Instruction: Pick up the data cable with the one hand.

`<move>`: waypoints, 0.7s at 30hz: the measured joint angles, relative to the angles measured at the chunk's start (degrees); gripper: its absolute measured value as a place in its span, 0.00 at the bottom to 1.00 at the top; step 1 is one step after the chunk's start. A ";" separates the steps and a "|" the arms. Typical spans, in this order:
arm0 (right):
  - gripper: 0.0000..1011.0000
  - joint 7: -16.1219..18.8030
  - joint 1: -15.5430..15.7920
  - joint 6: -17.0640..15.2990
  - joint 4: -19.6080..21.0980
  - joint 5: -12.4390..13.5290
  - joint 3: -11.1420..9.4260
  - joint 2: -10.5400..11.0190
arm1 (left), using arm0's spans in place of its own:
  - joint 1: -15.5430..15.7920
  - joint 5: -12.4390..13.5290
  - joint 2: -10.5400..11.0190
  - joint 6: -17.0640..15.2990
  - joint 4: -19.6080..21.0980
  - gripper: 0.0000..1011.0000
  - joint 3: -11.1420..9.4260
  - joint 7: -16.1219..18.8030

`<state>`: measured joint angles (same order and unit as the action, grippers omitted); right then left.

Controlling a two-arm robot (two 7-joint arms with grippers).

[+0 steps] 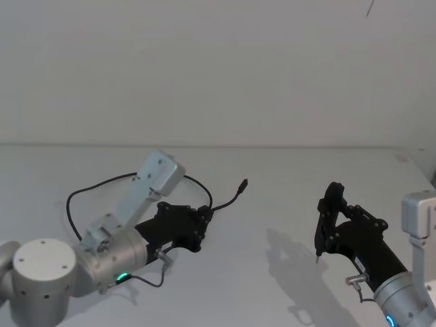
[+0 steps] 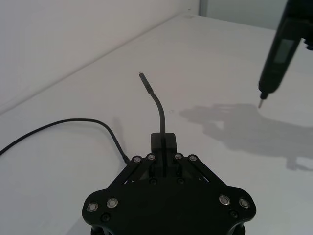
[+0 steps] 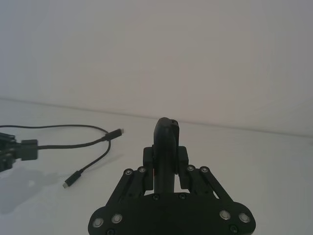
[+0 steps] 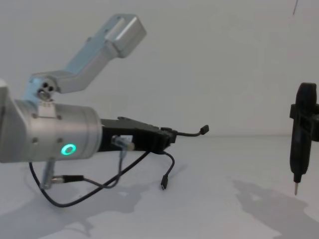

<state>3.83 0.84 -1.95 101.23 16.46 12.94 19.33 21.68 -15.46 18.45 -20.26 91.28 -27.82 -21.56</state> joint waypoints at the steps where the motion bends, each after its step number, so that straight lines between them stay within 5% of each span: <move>1: 0.28 0.00 0.00 0.00 0.00 0.00 0.00 0.00 | -0.11 -0.20 0.32 -0.06 0.24 0.04 0.10 -0.30; 21: 0.28 2.12 -2.16 2.08 -0.87 -0.49 1.54 -1.27 | -2.00 -3.92 5.74 -0.17 3.32 0.04 1.08 -6.26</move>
<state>5.95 -1.32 0.13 100.36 15.97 14.48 18.06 19.68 -19.38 24.19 -20.43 94.59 -26.74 -27.82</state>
